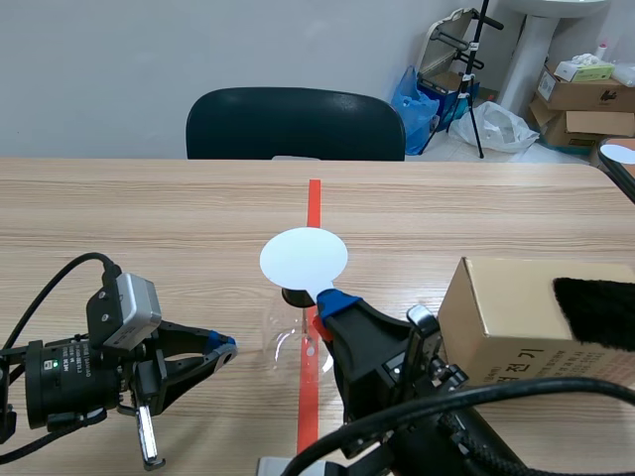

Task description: Do the electroscope experiment

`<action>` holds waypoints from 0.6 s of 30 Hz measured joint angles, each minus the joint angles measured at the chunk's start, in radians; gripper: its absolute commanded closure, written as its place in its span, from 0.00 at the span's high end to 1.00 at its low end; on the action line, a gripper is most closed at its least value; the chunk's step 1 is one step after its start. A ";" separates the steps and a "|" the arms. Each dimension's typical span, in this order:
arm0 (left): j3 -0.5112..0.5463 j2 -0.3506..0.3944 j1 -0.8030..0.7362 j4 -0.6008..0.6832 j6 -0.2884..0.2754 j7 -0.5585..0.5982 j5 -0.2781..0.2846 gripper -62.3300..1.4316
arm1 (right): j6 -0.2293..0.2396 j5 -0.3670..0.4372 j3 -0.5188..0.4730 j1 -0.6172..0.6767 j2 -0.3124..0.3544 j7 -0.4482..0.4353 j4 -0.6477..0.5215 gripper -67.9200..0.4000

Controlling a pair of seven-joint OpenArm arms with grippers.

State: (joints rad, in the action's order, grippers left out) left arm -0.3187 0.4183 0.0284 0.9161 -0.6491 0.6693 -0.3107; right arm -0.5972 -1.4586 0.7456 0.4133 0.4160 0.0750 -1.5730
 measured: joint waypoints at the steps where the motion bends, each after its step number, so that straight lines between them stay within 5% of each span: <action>1: 0.000 0.000 0.000 0.000 0.000 0.000 0.000 0.07 | 0.000 0.000 0.000 0.000 0.000 0.000 0.000 0.02; 12: 0.000 0.000 0.000 0.000 0.000 0.000 0.000 0.07 | 0.000 0.000 0.000 0.000 0.000 0.016 0.000 0.02; 18: 0.000 0.000 0.000 0.000 0.000 0.000 0.000 0.07 | 0.000 0.000 0.000 0.000 0.000 0.113 0.000 0.02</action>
State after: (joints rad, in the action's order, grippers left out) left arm -0.3187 0.4183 0.0284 0.9161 -0.6491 0.6693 -0.3107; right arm -0.5972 -1.4586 0.7456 0.4133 0.4160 0.1879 -1.5730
